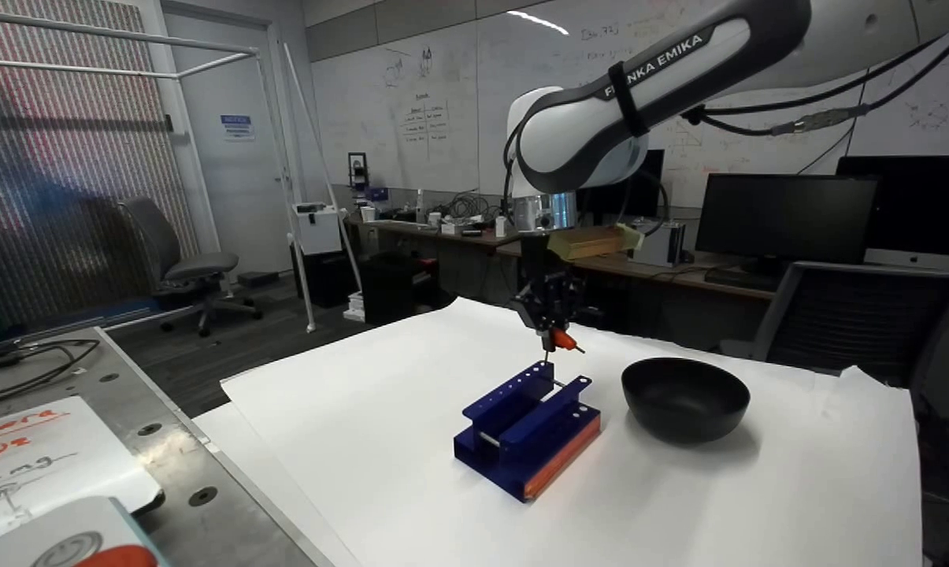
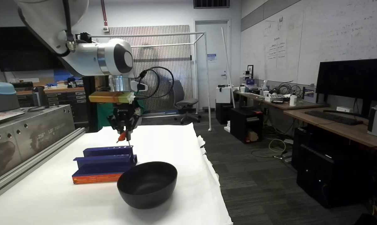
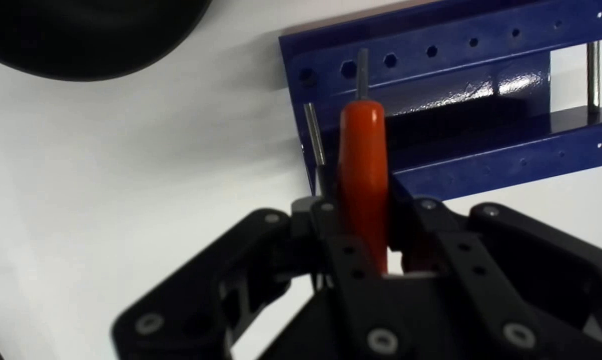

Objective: Put the red object in the bowl

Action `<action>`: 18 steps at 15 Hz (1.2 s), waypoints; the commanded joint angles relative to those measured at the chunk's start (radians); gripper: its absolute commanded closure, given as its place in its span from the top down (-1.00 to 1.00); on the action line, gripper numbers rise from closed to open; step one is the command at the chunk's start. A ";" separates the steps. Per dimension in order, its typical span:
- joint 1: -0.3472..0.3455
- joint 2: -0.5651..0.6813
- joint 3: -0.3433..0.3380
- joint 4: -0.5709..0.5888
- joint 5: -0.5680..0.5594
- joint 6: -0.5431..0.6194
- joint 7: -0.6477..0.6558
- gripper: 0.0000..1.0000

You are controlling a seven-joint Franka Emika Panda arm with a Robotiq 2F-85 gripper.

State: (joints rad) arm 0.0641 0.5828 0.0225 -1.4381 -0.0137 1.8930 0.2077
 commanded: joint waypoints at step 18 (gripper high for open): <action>0.028 -0.045 -0.071 0.091 -0.127 -0.663 0.346 -0.74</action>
State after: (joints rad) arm 0.0863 0.4111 -0.0263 -1.4420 -0.1471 1.3267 0.5013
